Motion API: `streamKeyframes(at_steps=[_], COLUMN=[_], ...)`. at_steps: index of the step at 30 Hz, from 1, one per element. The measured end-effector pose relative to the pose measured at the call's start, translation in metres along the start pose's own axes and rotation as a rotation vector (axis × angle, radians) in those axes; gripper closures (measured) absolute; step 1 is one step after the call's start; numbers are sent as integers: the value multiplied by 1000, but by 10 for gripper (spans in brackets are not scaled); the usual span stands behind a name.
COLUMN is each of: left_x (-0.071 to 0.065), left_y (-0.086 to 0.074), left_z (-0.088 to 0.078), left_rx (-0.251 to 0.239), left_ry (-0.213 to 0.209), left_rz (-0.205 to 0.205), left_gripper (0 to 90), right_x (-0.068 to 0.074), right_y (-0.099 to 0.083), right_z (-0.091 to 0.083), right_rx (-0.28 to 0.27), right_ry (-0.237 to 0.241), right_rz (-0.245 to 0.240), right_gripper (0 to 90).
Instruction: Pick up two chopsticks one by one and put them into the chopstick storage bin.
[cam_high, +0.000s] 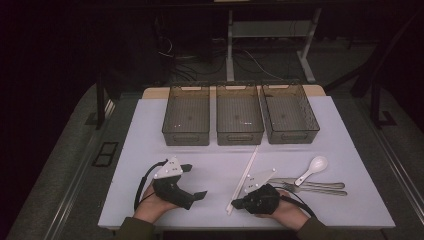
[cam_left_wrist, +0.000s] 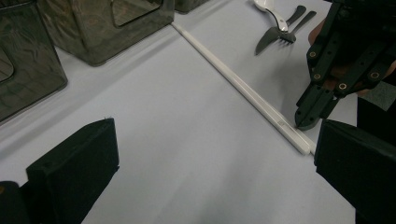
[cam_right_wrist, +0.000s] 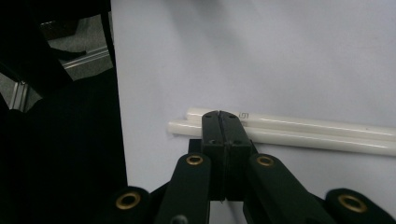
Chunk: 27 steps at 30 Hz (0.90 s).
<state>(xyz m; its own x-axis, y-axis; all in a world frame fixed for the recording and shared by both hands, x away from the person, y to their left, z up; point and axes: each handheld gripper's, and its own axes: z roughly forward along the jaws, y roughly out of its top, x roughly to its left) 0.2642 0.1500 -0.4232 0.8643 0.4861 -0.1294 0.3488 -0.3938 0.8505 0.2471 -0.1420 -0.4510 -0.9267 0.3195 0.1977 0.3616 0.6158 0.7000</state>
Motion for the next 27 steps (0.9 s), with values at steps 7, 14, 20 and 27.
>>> streamKeyframes(at_steps=[7,14,20,27], left_x=[0,1,1,1], left_y=[0,0,0,0], left_z=[0,-1,-1,-2], left_rx=[0,-2,-6,-6], left_ry=[1,3,4,4], left_rz=[1,2,2,2], left_gripper=[0,0,0,0], right_x=[-2,-6,-8,-14], right_y=[6,12,19,26], right_z=[5,11,16,23], right_rx=[-11,-22,-37,-48], right_ry=[-5,-15,-17,-28], right_rz=[-2,1,-2,3], right_gripper=[896,896,896,896])
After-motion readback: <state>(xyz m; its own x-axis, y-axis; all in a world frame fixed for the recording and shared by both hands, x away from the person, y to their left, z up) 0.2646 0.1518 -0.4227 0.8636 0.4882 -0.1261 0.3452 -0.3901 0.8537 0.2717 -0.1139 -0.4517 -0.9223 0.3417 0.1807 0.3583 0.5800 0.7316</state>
